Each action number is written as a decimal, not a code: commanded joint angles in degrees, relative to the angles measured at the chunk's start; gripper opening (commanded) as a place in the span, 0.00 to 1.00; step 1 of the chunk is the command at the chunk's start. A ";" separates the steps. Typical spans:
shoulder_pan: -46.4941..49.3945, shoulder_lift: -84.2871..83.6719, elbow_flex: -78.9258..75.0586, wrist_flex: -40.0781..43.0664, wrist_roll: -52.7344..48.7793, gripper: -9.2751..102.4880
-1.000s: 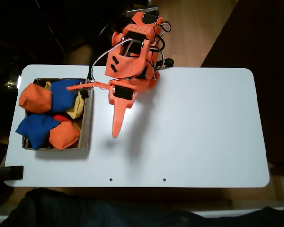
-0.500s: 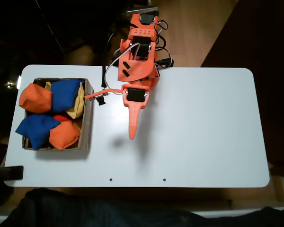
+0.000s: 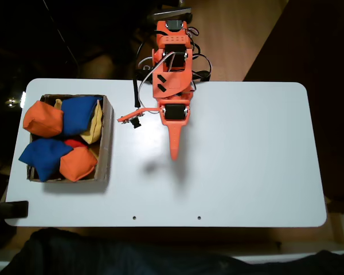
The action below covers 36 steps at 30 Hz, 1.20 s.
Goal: Grasp a bag and put it in the box.
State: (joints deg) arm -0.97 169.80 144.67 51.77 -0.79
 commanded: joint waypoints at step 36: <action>-1.14 18.98 19.25 15.82 2.99 0.08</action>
State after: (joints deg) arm -2.37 188.00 163.74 66.62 1.93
